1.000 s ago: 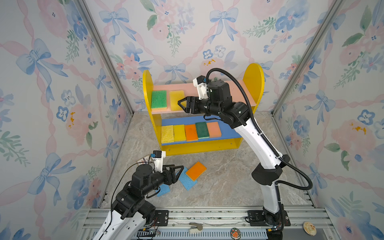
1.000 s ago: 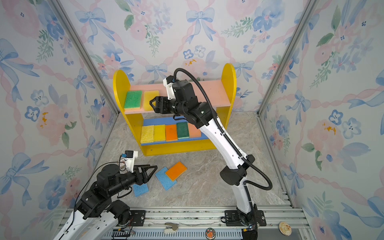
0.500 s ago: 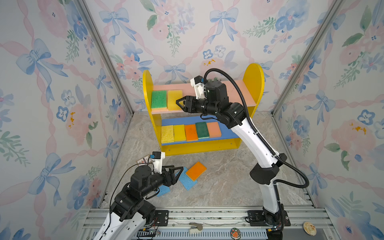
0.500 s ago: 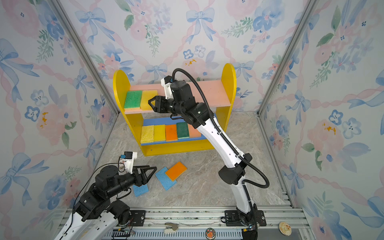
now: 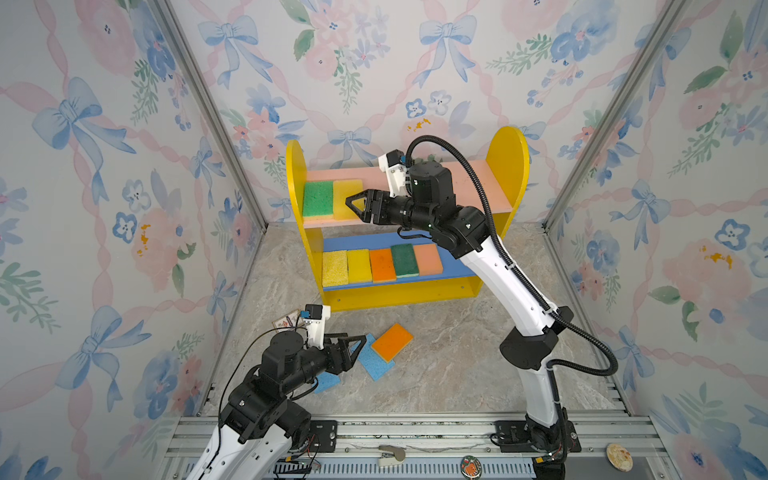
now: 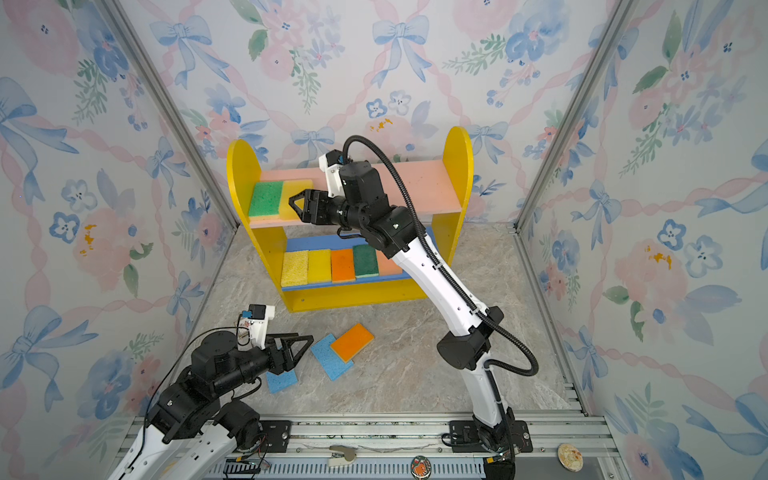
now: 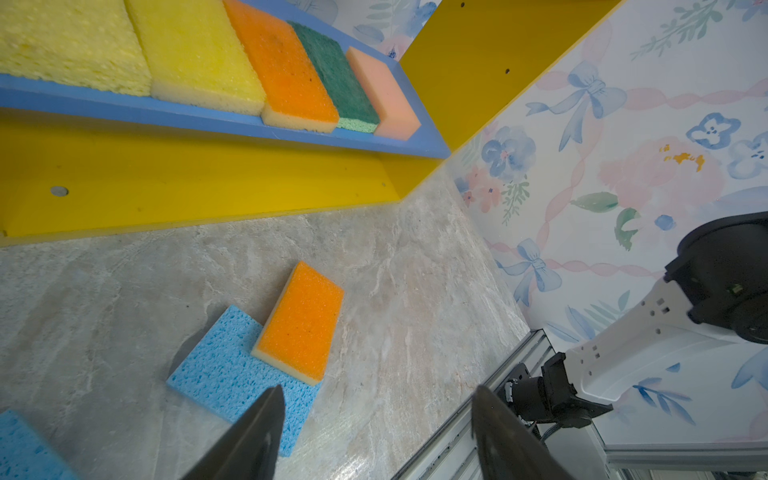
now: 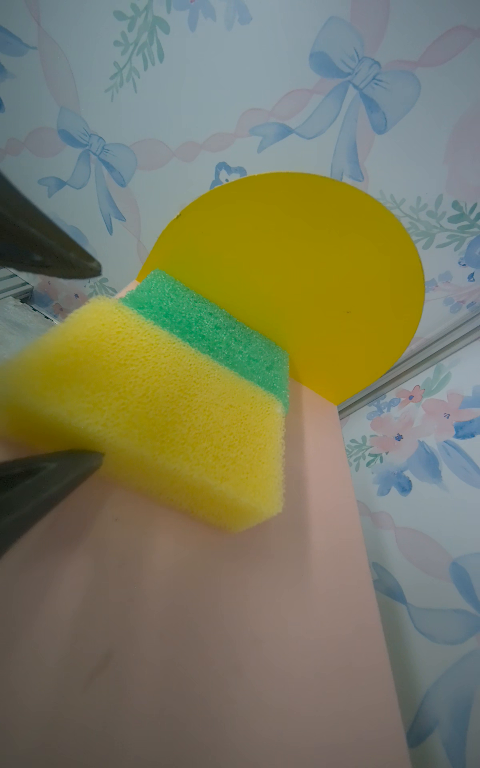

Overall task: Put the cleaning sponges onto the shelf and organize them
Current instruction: 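Set the yellow sponge on the pink shelf beside the green sponge and release, then lower the right gripper from the shelf toward the orange sponge on the table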

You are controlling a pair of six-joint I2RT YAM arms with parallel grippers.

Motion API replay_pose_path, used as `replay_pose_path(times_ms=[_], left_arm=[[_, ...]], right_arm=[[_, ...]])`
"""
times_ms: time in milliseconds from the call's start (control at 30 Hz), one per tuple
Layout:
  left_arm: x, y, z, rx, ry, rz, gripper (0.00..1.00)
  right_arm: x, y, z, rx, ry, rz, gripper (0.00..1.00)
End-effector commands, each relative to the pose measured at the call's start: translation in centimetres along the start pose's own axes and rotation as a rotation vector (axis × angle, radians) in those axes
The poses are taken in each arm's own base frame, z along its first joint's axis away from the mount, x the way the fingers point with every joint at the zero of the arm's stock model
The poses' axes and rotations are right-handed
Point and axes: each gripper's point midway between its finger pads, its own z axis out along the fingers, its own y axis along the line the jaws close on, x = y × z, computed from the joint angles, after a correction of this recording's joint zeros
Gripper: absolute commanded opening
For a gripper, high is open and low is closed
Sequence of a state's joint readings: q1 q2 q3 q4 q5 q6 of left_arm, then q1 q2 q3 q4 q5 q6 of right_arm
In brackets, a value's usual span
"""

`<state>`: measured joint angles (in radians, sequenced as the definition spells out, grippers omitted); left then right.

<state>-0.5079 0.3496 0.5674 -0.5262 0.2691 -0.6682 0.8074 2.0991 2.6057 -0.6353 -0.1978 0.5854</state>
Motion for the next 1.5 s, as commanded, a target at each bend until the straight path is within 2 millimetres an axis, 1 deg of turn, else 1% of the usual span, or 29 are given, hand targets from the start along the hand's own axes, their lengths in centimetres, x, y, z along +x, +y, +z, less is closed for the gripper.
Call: replay_pose_path(times_ms=[0, 100, 200, 300, 400, 467, 533, 567, 600, 700, 800, 867, 933, 967, 1000, 1067, 1167, 1267, 1367, 1467], left_arm=[[-0.9, -0.6, -0.7, 0.010, -0.030, 0.027, 0.74], [-1.2, -0.7, -0.8, 0.007, -0.038, 0.022, 0.81], [-1.4, -0.8, -1.0, 0.007, -0.051, 0.014, 0.86], [-1.6, -0.8, -1.1, 0.002, -0.058, 0.002, 0.91], [-1.7, -0.7, -1.0, -0.005, -0.063, -0.016, 0.95], [-1.6, -0.3, -0.9, -0.015, -0.064, -0.030, 0.97], [-1.6, -0.1, -0.8, -0.024, -0.067, -0.041, 0.98], [-1.5, 0.0, -0.7, -0.027, -0.065, -0.047, 0.98], [-1.3, 0.1, -0.6, -0.028, -0.059, -0.051, 0.98], [-0.5, 0.7, -0.2, -0.034, -0.035, -0.077, 0.98], [0.4, 1.5, 0.4, -0.048, -0.018, -0.116, 0.98], [1.0, 1.8, 1.1, -0.042, 0.001, -0.136, 0.98], [1.4, 1.8, 1.9, -0.025, 0.016, -0.161, 0.98], [1.5, 1.8, 2.2, -0.015, 0.017, -0.172, 0.98], [1.5, 1.9, 2.6, -0.006, 0.018, -0.183, 0.98], [1.9, 1.9, 3.4, 0.015, 0.025, -0.210, 0.98], [2.4, 1.9, 4.2, 0.044, 0.045, -0.237, 0.98], [2.6, 2.0, 4.3, 0.045, 0.047, -0.237, 0.98], [2.6, 1.9, 4.2, 0.051, 0.042, -0.234, 0.98], [2.6, 1.9, 4.2, 0.053, 0.038, -0.231, 0.98]], right_arm=[[2.5, -4.8, 0.3, 0.156, 0.087, 0.015, 0.75], [1.8, -4.8, -0.7, 0.157, 0.077, 0.007, 0.79], [1.2, -4.3, -1.9, 0.147, 0.066, -0.009, 0.81], [0.9, -3.1, -3.3, 0.124, 0.066, -0.029, 0.82], [1.3, -1.2, -5.7, 0.101, 0.069, -0.071, 0.84], [2.1, 0.0, -8.0, 0.106, 0.076, -0.112, 0.86], [3.5, 0.3, -10.4, 0.125, 0.090, -0.141, 0.89], [4.2, 0.3, -12.0, 0.136, 0.092, -0.143, 0.90], [5.3, -0.3, -12.9, 0.153, 0.106, -0.131, 0.91], [9.7, -2.9, -16.3, 0.194, 0.140, -0.049, 0.92], [15.4, -6.4, -19.4, 0.275, 0.186, 0.078, 0.93], [19.3, -8.6, -20.7, 0.324, 0.207, 0.161, 0.93], [22.9, -10.2, -21.1, 0.349, 0.212, 0.242, 0.94], [24.8, -11.1, -21.2, 0.363, 0.213, 0.284, 0.94], [26.3, -11.7, -21.1, 0.371, 0.212, 0.321, 0.94], [29.9, -12.8, -20.5, 0.381, 0.236, 0.392, 0.92], [34.0, -13.7, -19.3, 0.375, 0.254, 0.461, 0.89], [36.5, -14.7, -18.3, 0.376, 0.259, 0.524, 0.87], [38.1, -15.0, -16.9, 0.353, 0.256, 0.575, 0.84], [39.1, -15.2, -15.5, 0.347, 0.264, 0.590, 0.84]])
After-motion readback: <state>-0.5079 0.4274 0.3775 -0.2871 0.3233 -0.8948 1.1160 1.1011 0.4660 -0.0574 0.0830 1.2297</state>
